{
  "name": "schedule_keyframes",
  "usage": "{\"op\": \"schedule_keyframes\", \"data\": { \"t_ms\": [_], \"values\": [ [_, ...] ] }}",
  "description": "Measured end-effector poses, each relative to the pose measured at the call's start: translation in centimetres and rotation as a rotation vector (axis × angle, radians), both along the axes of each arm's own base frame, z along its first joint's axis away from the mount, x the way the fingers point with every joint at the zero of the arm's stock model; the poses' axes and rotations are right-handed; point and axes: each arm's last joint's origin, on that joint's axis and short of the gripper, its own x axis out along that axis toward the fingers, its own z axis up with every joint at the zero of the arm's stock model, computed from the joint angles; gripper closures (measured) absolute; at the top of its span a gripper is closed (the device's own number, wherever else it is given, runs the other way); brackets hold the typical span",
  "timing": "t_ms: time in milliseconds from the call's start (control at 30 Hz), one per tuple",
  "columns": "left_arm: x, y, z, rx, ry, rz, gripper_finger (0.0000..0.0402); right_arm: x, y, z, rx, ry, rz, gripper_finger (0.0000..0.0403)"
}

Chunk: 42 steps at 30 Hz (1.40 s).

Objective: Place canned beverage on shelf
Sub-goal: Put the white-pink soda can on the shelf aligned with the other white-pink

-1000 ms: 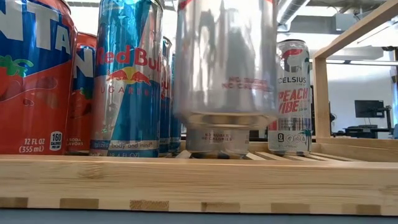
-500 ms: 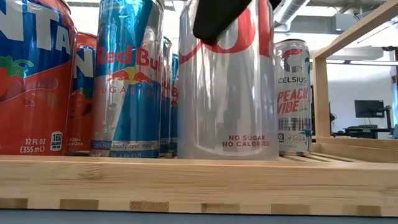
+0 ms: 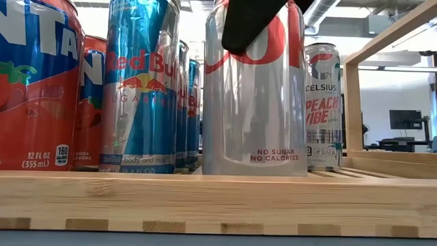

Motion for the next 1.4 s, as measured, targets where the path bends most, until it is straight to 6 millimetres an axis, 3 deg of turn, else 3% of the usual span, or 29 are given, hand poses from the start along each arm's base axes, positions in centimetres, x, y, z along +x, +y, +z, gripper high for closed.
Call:
{"op": "schedule_keyframes", "data": {
  "t_ms": [733,1100,1400],
  "values": [
    [0.0,0.0,0.0,0.001,0.0,0.0,0.0081,0.02,0.3,0.56,0.076,0.012,0.0,0.0136],
    [-0.01,0.0,-0.01,0.001,0.0,0.0,0.0081,0.1,0.18,0.63,0.08,0.008,-0.015,0.0072],
    [-0.01,0.0,-0.01,0.001,0.0,0.0,0.0081,-0.45,-0.16,0.55,0.051,0.055,-0.049,0.0069]
  ]
}}
